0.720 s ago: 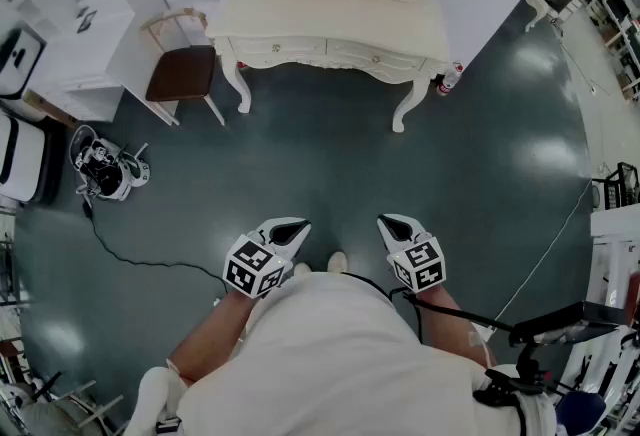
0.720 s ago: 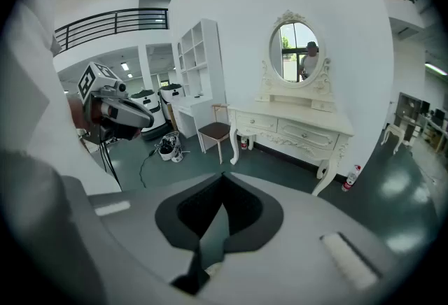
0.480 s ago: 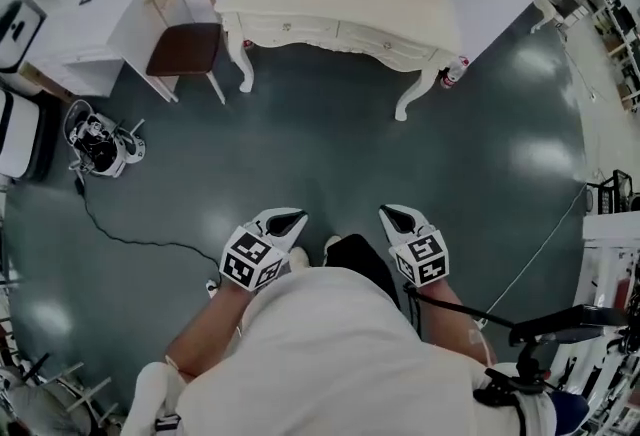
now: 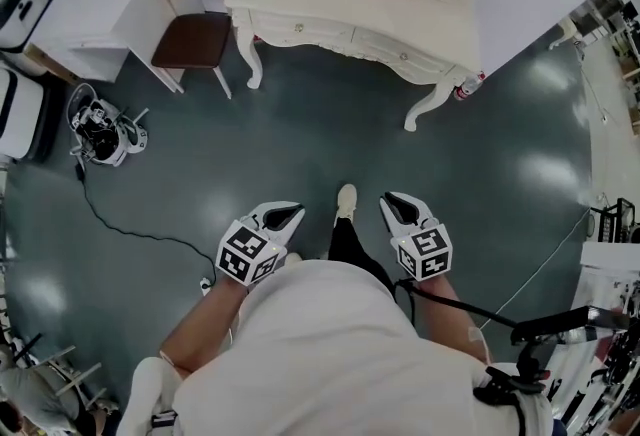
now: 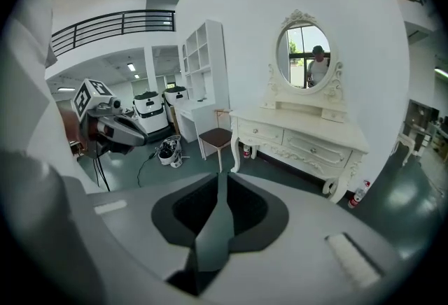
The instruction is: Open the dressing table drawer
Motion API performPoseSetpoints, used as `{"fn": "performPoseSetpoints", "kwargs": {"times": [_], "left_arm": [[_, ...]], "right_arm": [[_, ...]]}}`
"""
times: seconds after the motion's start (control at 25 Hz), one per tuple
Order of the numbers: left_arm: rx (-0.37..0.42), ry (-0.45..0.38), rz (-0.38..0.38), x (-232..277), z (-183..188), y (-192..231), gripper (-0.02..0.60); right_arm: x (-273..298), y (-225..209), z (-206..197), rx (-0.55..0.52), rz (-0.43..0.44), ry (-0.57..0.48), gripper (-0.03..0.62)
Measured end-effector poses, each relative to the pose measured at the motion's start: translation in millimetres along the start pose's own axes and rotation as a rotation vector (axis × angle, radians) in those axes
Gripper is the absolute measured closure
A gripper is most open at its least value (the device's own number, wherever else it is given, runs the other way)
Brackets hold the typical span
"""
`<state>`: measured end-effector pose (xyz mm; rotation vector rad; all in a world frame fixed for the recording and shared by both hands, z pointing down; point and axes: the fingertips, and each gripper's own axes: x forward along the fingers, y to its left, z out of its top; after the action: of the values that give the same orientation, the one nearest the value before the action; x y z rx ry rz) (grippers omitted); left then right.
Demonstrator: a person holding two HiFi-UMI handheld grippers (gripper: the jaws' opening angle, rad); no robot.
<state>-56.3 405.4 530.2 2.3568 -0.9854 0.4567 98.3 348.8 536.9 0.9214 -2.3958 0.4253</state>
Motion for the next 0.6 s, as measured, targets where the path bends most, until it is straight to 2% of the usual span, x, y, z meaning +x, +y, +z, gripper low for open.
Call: {"fn": "performPoseSetpoints", "kwargs": {"times": [0.16,0.24,0.36,0.6], "left_arm": [[0.009,0.005,0.049,52.5,52.6,31.6,0.58],[0.017,0.014,0.078,79.4,83.1,46.6,0.58],[0.022,0.024,0.13,113.4,123.5,73.9,0.575],[0.026,0.014,0.214,179.7,188.7,119.8,0.563]], "right_arm": [[35.6,-69.7,39.0,-0.023,0.03,-0.033,0.554],[50.4,-103.7,58.4,-0.033,0.057,-0.037,0.589],[69.0,-149.6,82.8,-0.047,0.093,-0.051,0.592],[102.4,-240.6,99.3,-0.052,0.123,-0.03,0.592]]}}
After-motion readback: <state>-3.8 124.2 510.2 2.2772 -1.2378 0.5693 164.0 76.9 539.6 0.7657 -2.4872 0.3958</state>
